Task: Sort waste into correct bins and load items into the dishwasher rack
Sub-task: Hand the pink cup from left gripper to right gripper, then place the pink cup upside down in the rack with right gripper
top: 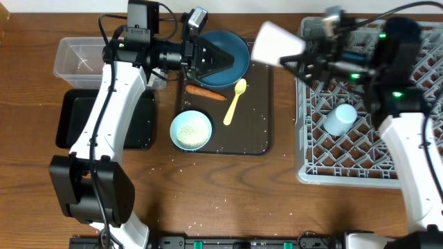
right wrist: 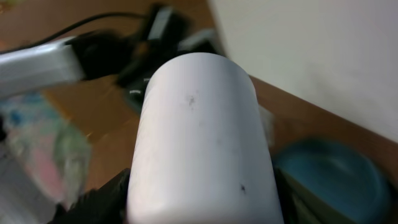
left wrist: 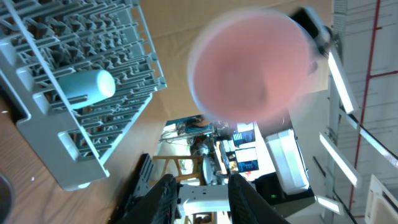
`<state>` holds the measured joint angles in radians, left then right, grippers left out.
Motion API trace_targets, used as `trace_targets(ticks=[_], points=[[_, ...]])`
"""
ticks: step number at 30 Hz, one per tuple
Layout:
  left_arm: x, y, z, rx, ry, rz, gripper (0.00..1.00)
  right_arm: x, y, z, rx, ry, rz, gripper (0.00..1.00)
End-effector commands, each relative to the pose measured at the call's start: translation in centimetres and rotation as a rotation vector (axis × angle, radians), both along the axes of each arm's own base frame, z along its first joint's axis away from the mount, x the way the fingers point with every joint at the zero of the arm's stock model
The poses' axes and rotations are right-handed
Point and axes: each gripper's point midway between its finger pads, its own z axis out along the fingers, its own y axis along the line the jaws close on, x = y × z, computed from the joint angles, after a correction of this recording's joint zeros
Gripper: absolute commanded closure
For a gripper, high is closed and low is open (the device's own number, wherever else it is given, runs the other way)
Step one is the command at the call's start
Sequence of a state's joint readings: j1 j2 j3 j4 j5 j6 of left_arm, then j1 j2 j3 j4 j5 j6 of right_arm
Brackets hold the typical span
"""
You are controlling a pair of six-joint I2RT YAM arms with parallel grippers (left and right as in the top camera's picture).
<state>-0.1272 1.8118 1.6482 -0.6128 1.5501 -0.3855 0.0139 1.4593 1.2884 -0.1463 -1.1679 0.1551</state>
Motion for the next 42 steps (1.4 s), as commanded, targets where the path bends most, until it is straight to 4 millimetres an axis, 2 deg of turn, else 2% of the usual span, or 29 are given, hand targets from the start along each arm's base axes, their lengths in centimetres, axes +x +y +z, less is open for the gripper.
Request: trace_targets(ticks=[1,5,9,14,19,24,28,34,42], points=[[0.6,0.0,-0.2,0.035,-0.029,0.031,0.69,1.1,-4.7,-0.6,0.022,0.124,-0.145,0.54],[1.8,0.2,-1.5,0.115,-0.039,0.102,0.69,2.2,-10.9,-4.4,-0.013,0.334,-0.403,0.58],[3.4,0.8,-3.6,0.232,-0.041,0.199,0.69,1.6,-16.2,-7.4,-0.091,0.479,-0.643,0.59],[5.1,2.9,-7.7,0.471,0.020,0.358,0.69,-1.3,-21.9,-9.7,-0.313,0.616,-0.957,0.56],[5.5,6.5,-11.9,0.746,0.085,0.498,0.69,-5.4,-26.3,-10.0,-0.551,0.731,-1.203,0.52],[5.6,10.7,-14.9,1.004,0.108,0.621,0.69,-8.1,-28.5,-10.8,-0.676,0.830,-1.325,0.50],[5.1,12.6,-16.0,1.115,0.125,0.657,0.69,-8.3,-28.9,-12.4,-0.714,0.904,-1.321,0.49],[4.9,13.6,-16.3,1.173,0.130,0.675,0.69,-7.1,-29.1,-16.1,-0.749,1.017,-1.261,0.47],[4.7,13.7,-16.4,1.176,0.135,0.672,0.69,-5.2,-28.6,-21.3,-0.754,1.148,-1.139,0.46]])
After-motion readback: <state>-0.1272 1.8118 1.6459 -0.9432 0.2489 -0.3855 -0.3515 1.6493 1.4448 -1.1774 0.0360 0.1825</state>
